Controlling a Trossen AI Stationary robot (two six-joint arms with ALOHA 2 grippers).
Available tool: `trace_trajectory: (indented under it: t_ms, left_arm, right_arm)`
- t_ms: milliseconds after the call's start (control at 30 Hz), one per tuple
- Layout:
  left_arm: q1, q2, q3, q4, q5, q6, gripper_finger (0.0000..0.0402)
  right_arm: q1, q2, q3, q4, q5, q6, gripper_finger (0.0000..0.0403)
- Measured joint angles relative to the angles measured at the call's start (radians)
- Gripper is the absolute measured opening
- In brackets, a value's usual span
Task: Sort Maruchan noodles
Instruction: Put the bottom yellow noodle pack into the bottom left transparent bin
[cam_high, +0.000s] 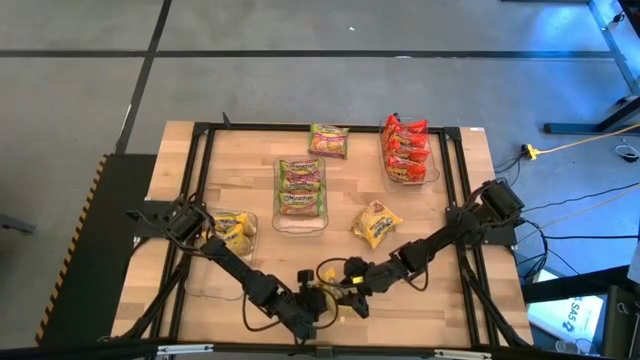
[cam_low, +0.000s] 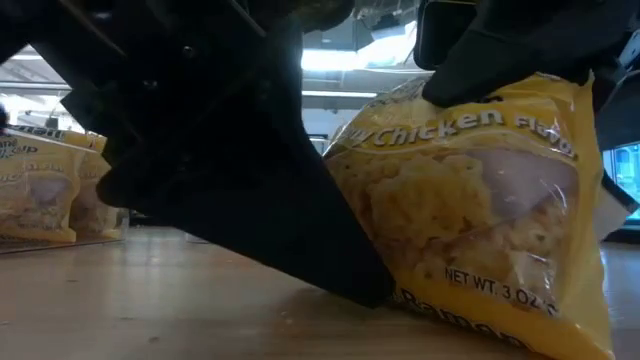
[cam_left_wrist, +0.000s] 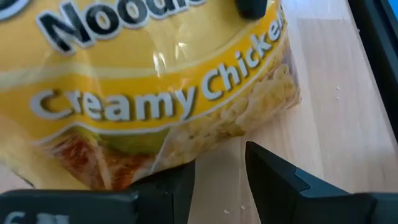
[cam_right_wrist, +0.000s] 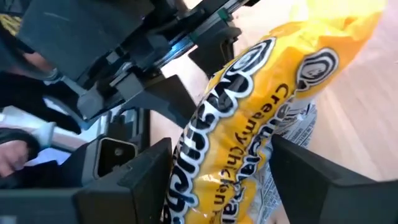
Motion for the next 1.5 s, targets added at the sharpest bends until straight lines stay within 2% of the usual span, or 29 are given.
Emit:
trace_trajectory:
  t_ms: [200,400,500,600,767,900,1200,1500]
  left_arm:
    - [-0.009,-0.012,0.000,-0.023,0.066,0.047,0.0135]
    - [-0.047,-0.114,0.000,-0.147,0.080,0.024,0.0135]
    - [-0.070,-0.179,0.001,-0.234,0.090,-0.012,0.0135]
    - [-0.090,-0.252,0.001,-0.288,0.086,-0.029,0.0135]
    - [-0.099,-0.348,0.001,-0.289,0.029,-0.047,0.0135]
    - [-0.084,-0.381,0.002,-0.235,0.084,-0.045,0.0135]
    - [-0.006,-0.417,0.000,-0.227,0.110,-0.045,0.0138]
    - [0.083,-0.417,0.002,-0.295,0.145,-0.053,0.0195]
  right_arm:
    - [0.000,0.000,0.015,-0.030,-0.004,-0.064,0.0218]
    - [0.000,0.000,0.064,-0.134,0.029,-0.197,0.0147]
    - [0.000,0.000,0.073,-0.125,0.028,-0.273,0.0108]
    - [0.000,0.000,0.088,-0.123,0.030,-0.352,0.0086]
    - [-0.001,0.000,0.119,-0.122,0.100,-0.454,0.0091]
    - [-0.001,0.000,0.135,-0.120,0.153,-0.498,0.0108]
    - [0.009,0.014,0.134,-0.121,0.133,-0.522,0.0091]
    - [0.012,0.043,0.134,-0.106,0.138,-0.499,0.0098]
